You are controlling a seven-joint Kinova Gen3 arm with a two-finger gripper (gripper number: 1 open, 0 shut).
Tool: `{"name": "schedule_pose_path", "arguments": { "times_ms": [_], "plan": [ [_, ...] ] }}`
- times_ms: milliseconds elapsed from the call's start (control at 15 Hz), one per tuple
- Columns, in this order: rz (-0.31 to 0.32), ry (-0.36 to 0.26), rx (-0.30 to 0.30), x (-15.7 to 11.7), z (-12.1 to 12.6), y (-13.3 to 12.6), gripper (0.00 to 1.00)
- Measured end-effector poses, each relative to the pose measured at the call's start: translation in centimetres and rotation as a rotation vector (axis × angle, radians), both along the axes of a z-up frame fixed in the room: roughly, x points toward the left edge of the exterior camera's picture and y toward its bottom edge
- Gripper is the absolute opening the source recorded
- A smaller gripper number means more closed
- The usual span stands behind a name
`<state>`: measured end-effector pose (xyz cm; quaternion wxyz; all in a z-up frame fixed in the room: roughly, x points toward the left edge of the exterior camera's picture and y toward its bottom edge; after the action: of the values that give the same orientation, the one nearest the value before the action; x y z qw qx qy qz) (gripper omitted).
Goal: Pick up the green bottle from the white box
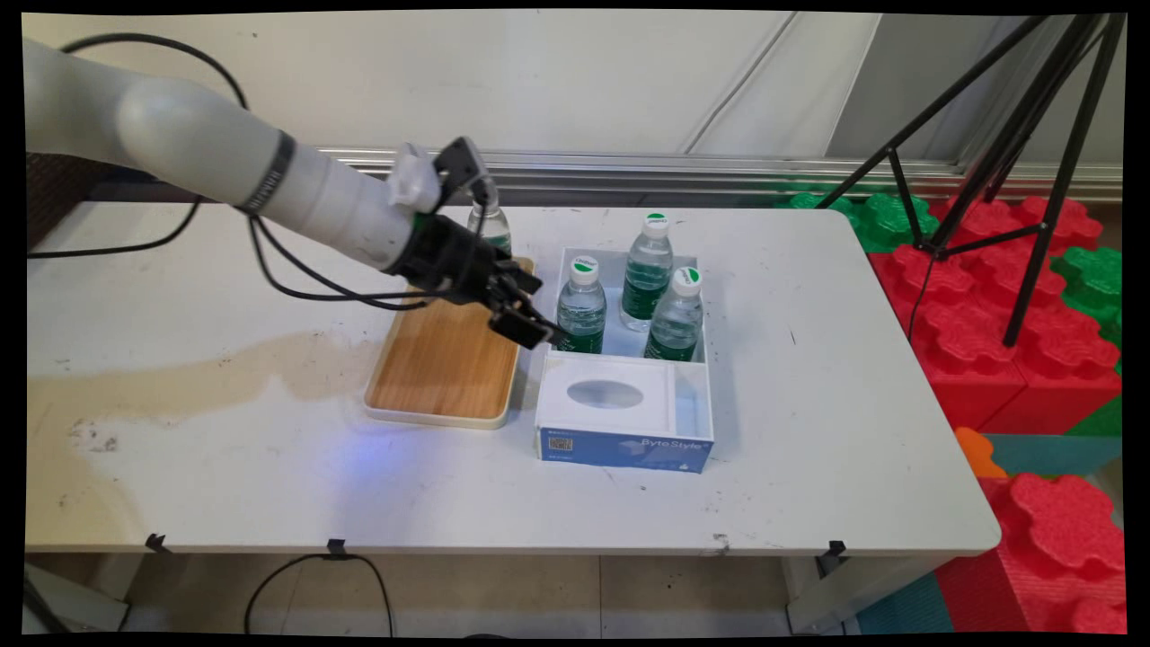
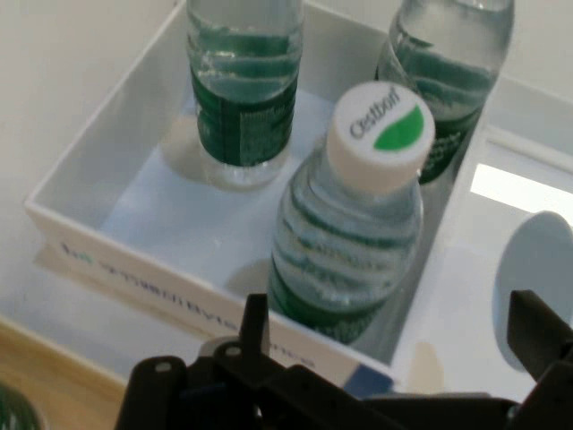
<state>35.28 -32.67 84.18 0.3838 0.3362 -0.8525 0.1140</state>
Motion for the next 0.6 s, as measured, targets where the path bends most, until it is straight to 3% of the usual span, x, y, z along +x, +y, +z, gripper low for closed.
{"name": "schedule_pose_path", "arguments": {
  "times_ms": [600],
  "plan": [
    [-0.029, -0.023, -0.066, -2.8, -3.1, -3.3, 1.0]
  ]
}}
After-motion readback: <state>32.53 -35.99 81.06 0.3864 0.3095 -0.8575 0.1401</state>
